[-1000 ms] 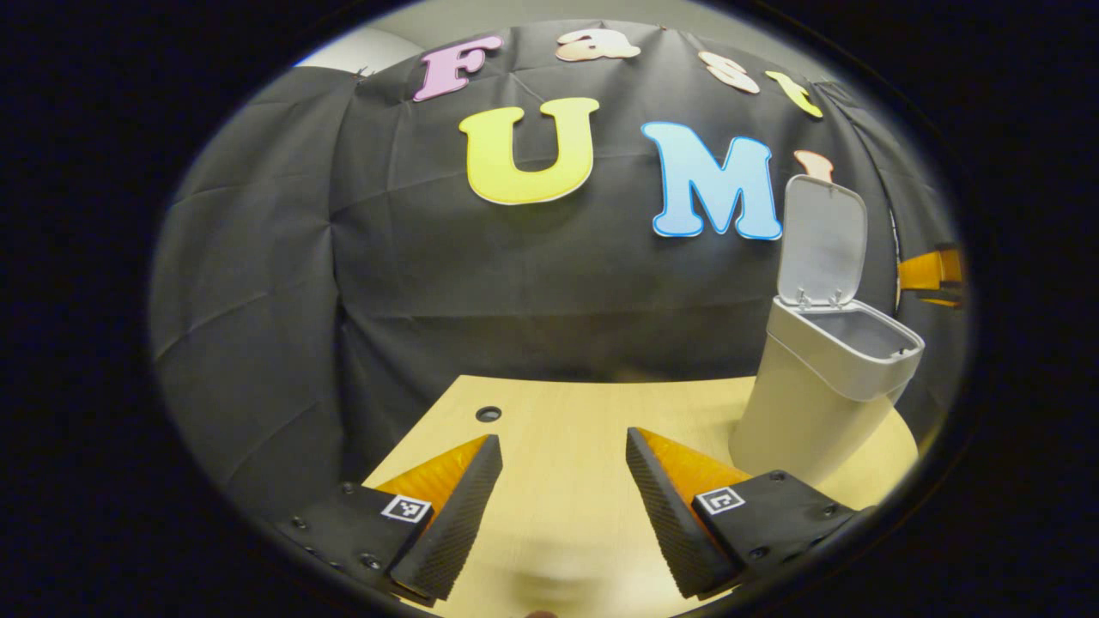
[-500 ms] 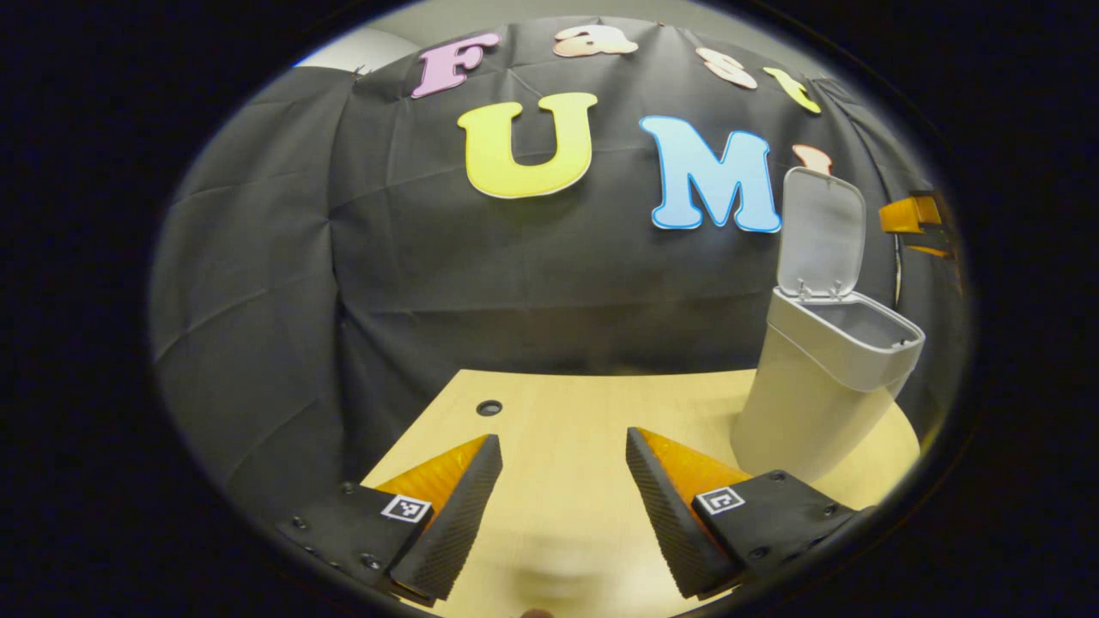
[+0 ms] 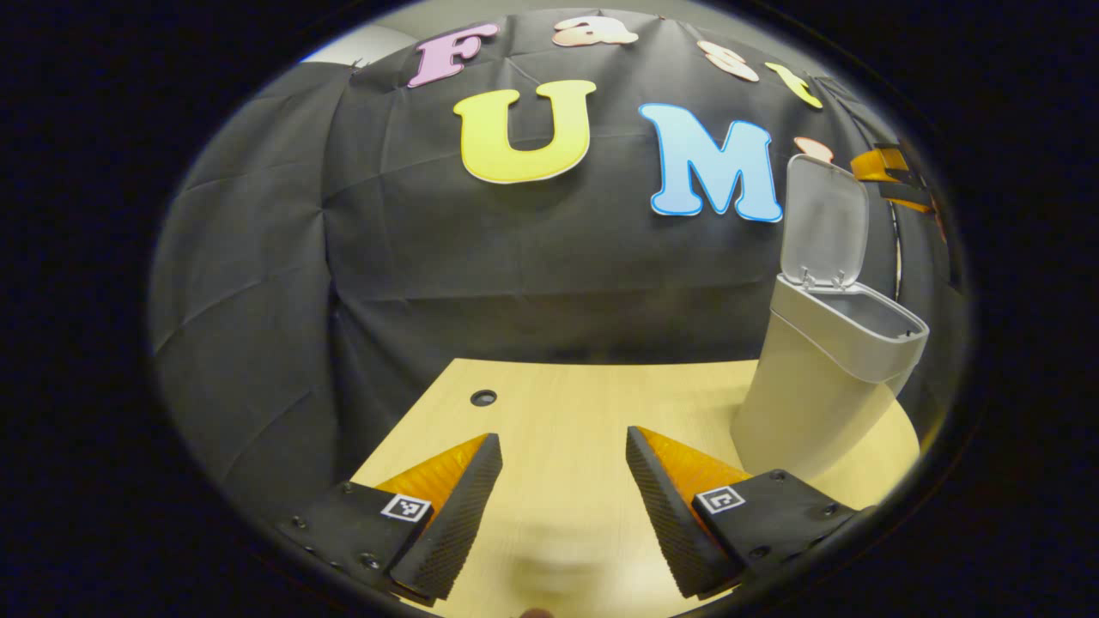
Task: Press the lid of the desktop garbage bin to open it, pick up the crumpled paper on the desktop and throw it into the bin, then pick up the pop can on the desktop and drop it into the bin, and finally close the garbage bin lid.
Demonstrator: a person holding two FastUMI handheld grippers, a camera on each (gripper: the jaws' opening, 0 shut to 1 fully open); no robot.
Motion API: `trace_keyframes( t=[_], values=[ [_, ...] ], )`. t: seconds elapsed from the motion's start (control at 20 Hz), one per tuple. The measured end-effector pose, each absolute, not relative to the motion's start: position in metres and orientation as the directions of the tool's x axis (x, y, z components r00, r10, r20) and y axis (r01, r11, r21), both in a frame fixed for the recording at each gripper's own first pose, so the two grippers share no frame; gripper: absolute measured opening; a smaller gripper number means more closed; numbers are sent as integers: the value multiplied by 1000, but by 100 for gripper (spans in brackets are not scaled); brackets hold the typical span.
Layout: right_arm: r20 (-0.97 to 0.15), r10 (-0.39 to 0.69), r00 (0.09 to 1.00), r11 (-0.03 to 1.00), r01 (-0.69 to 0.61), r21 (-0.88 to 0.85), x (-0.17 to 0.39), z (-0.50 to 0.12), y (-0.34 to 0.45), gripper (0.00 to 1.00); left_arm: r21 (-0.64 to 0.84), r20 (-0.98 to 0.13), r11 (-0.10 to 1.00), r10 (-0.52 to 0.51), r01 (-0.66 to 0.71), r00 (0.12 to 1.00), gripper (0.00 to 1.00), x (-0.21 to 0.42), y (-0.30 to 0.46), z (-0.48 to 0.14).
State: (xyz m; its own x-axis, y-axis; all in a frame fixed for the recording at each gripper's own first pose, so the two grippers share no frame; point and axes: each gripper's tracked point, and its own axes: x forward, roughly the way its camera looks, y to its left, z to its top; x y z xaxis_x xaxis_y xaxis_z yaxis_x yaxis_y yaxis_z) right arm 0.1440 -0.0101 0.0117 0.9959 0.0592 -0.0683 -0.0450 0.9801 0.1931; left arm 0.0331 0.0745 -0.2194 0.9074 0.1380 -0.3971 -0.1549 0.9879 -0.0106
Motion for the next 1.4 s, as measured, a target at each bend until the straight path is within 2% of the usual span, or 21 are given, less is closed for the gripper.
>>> trace_keyframes(
  t=[0.1, 0.15, 0.7, 0.8, 0.85, 1.0, 1.05, 1.15, 1.25, 1.3, 1.35, 1.4],
  values=[
    [-49, 54, 997, 980, -44, 193, 151, 21, -9, 85, -12, -400, 989, 132, -149, 907, 100, 36, 72, -222],
    [-38, 52, 998, 980, -44, 193, 154, 26, -8, 85, -13, -401, 989, 129, -147, 907, 96, 37, 71, -223],
    [43, 51, 998, 985, -57, 162, 195, 57, 3, 85, -11, -439, 984, 154, -177, 885, 97, 36, 83, -246],
    [52, 42, 998, 988, -49, 144, 202, 58, 4, 85, -6, -441, 982, 166, -188, 882, 100, 38, 88, -248],
    [56, 38, 998, 990, -45, 135, 205, 58, 5, 85, -2, -443, 981, 172, -193, 880, 97, 37, 90, -247],
    [45, 37, 998, 991, -42, 123, 214, 53, 7, 85, 1, -446, 978, 186, -207, 875, 97, 36, 96, -248],
    [34, 39, 999, 991, -43, 125, 215, 49, 8, 85, 3, -449, 978, 189, -211, 873, 85, 36, 97, -248],
    [7, 43, 999, 991, -44, 128, 216, 39, 10, 85, 5, -452, 977, 194, -215, 871, 85, 36, 99, -250],
    [5, 37, 999, 992, -37, 122, 216, 40, 10, 86, 8, -451, 977, 192, -211, 871, 100, 35, 98, -249],
    [9, 36, 999, 993, -37, 114, 215, 42, 10, 86, 8, -451, 978, 190, -209, 872, 97, 37, 97, -249],
    [7, 35, 999, 993, -35, 112, 213, 41, 10, 86, 7, -451, 979, 186, -205, 873, 85, 37, 95, -248],
    [11, 32, 999, 993, -33, 115, 211, 41, 10, 86, 5, -451, 980, 181, -201, 874, 85, 36, 93, -248]
  ],
)
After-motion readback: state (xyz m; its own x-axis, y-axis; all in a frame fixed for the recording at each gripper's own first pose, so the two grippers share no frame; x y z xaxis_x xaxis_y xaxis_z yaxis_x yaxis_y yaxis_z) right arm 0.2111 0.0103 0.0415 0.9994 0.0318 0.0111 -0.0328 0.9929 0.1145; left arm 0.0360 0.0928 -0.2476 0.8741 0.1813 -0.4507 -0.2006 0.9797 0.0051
